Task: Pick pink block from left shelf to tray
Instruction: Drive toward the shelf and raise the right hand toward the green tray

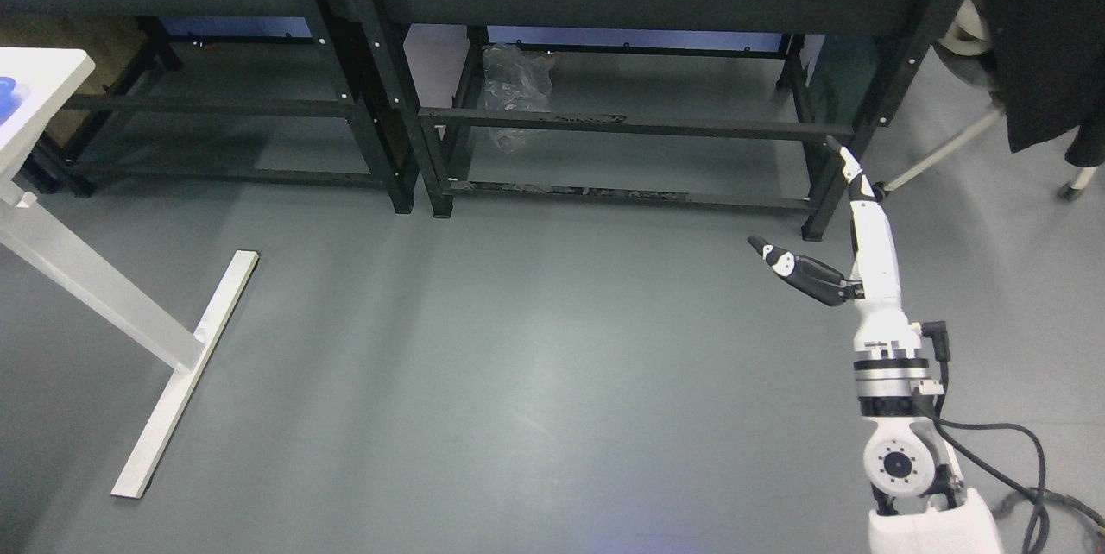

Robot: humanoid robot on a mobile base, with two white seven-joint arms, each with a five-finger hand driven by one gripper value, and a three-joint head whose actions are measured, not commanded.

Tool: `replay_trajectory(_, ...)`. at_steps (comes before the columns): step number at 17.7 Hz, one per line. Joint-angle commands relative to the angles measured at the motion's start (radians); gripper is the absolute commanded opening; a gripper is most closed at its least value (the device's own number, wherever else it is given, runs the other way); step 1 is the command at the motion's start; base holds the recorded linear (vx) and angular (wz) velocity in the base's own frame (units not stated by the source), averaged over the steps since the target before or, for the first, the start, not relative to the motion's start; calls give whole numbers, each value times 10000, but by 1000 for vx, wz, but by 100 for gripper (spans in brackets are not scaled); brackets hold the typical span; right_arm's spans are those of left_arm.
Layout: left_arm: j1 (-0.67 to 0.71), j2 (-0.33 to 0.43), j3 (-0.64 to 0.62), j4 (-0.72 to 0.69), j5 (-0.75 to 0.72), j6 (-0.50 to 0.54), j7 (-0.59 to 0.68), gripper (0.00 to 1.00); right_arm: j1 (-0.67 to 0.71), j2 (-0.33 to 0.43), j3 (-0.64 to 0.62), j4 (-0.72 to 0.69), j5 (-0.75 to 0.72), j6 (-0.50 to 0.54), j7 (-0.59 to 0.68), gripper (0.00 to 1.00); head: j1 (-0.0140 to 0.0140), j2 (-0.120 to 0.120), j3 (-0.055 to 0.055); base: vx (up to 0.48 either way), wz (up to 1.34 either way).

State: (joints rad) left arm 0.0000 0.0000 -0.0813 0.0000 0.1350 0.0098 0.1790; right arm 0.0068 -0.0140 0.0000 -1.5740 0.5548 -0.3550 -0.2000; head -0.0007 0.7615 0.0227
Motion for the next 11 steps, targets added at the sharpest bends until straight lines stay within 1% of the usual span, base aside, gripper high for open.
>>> replay_trajectory(1, -291, 174, 0, -174, 0, -6, 5, 100, 270, -258, -31, -275, 7427, 588, -1143, 99, 0, 0, 0, 212, 233)
replay_trajectory(3, -291, 174, 0, -174, 0, -6, 5, 100, 270, -274, 152, -259, 8025, 665, -1175, 99, 0, 0, 0, 206, 183)
replay_trajectory(4, -291, 174, 0, -174, 0, -6, 5, 100, 285, -274, 472, -214, 8453, 696, -1160, 99, 0, 0, 0, 176, -23)
replay_trajectory(6, -291, 174, 0, -174, 0, -6, 5, 100, 392, -243, 1025, -168, 9039, 1153, -1099, 99, 0, 0, 0, 190, -140)
replay_trajectory(8, -291, 174, 0, -174, 0, -6, 5, 100, 439, -197, 1242, -152, 9010, 1554, -1068, 99, 0, 0, 0, 193, -257)
replay_trajectory(11, -292, 174, 0, -174, 0, -6, 5, 100, 454, -197, 1258, -167, 8948, 1555, -1068, 99, 0, 0, 0, 200, -235)
